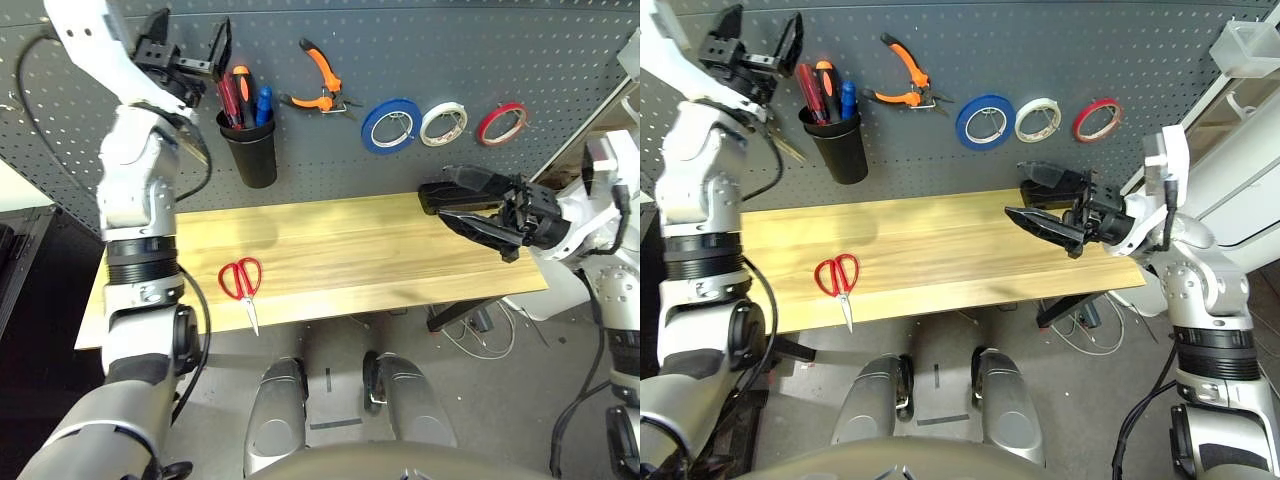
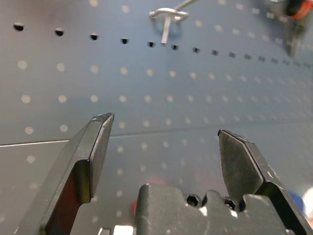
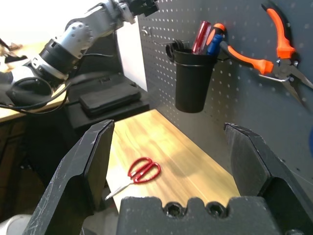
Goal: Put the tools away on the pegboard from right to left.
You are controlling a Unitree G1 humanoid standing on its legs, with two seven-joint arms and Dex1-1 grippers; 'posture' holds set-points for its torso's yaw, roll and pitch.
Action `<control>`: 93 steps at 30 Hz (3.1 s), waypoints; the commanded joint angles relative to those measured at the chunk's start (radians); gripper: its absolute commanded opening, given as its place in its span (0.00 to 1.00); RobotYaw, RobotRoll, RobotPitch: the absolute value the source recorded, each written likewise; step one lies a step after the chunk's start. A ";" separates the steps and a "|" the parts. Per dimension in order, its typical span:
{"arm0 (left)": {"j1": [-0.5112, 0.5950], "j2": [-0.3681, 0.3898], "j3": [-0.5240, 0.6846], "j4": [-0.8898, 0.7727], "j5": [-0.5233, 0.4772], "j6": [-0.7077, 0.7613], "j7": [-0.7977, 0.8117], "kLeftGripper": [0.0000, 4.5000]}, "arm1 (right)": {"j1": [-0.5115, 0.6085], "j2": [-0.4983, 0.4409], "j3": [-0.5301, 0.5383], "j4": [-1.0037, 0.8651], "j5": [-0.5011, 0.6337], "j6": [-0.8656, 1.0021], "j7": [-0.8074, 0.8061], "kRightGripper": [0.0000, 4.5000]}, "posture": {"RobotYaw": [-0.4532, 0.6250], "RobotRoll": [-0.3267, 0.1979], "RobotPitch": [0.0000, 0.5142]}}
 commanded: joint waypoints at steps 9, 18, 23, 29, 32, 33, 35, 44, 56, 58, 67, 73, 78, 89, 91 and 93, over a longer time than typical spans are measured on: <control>0.203 0.198 0.134 -0.368 -0.345 0.434 -0.133 1.00 | -0.023 0.005 0.111 0.125 -0.155 -0.071 0.051 1.00 | 0.52 0.62 0.24; 0.471 0.207 0.174 -0.567 -0.629 0.701 -0.087 1.00 | 0.049 0.029 0.199 0.052 -0.235 -0.102 0.032 1.00 | 0.52 0.62 0.33; 0.678 0.195 0.080 -0.558 -0.499 0.659 -0.052 1.00 | 0.088 0.048 0.235 0.028 -0.282 -0.157 0.004 1.00 | 0.50 0.62 0.34; 0.709 0.123 -0.132 -0.347 -0.212 0.509 0.033 1.00 | 0.101 0.081 0.261 0.039 -0.344 -0.273 -0.013 1.00 | 0.47 0.62 0.36; 0.636 0.062 -0.176 -0.224 -0.133 0.469 0.073 1.00 | 0.111 0.085 0.276 0.024 -0.353 -0.295 -0.012 1.00 | 0.46 0.62 0.37; 0.619 0.048 -0.185 -0.192 -0.112 0.461 0.083 1.00 | 0.116 0.085 0.280 0.015 -0.352 -0.296 -0.012 1.00 | 0.46 0.62 0.37; 0.601 0.017 -0.181 -0.132 -0.081 0.465 0.107 1.00 | 0.127 0.085 0.288 -0.008 -0.353 -0.295 -0.014 1.00 | 0.44 0.62 0.39; 0.539 -0.063 -0.141 0.091 0.005 0.446 0.164 1.00 | 0.176 0.095 0.330 -0.120 -0.344 -0.265 -0.045 1.00 | 0.40 0.62 0.45; 0.513 -0.082 -0.123 0.251 0.087 0.362 0.155 1.00 | 0.182 0.096 0.331 -0.147 -0.312 -0.243 -0.059 1.00 | 0.38 0.62 0.46; 0.508 -0.084 -0.127 0.288 0.101 0.342 0.147 1.00 | 0.179 0.097 0.331 -0.150 -0.309 -0.243 -0.060 1.00 | 0.38 0.62 0.46; 0.502 -0.093 -0.123 0.388 0.148 0.281 0.142 1.00 | 0.182 0.097 0.326 -0.176 -0.284 -0.230 -0.073 1.00 | 0.37 0.62 0.48; 0.516 -0.097 -0.117 0.416 0.175 0.243 0.151 1.00 | 0.204 0.092 0.322 -0.204 -0.266 -0.215 -0.079 1.00 | 0.36 0.62 0.50; 0.506 -0.107 -0.115 0.439 0.190 0.230 0.157 1.00 | 0.214 0.084 0.318 -0.220 -0.258 -0.206 -0.085 1.00 | 0.35 0.62 0.51; 0.471 -0.125 -0.111 0.535 0.223 0.185 0.180 1.00 | 0.222 0.068 0.305 -0.239 -0.242 -0.193 -0.102 1.00 | 0.33 0.62 0.53; 0.452 -0.126 -0.110 0.566 0.229 0.172 0.181 1.00 | 0.227 0.065 0.304 -0.244 -0.240 -0.191 -0.105 1.00 | 0.33 0.62 0.53; 0.438 -0.126 -0.109 0.597 0.233 0.158 0.184 1.00 | 0.231 0.063 0.303 -0.251 -0.238 -0.189 -0.109 1.00 | 0.32 0.62 0.54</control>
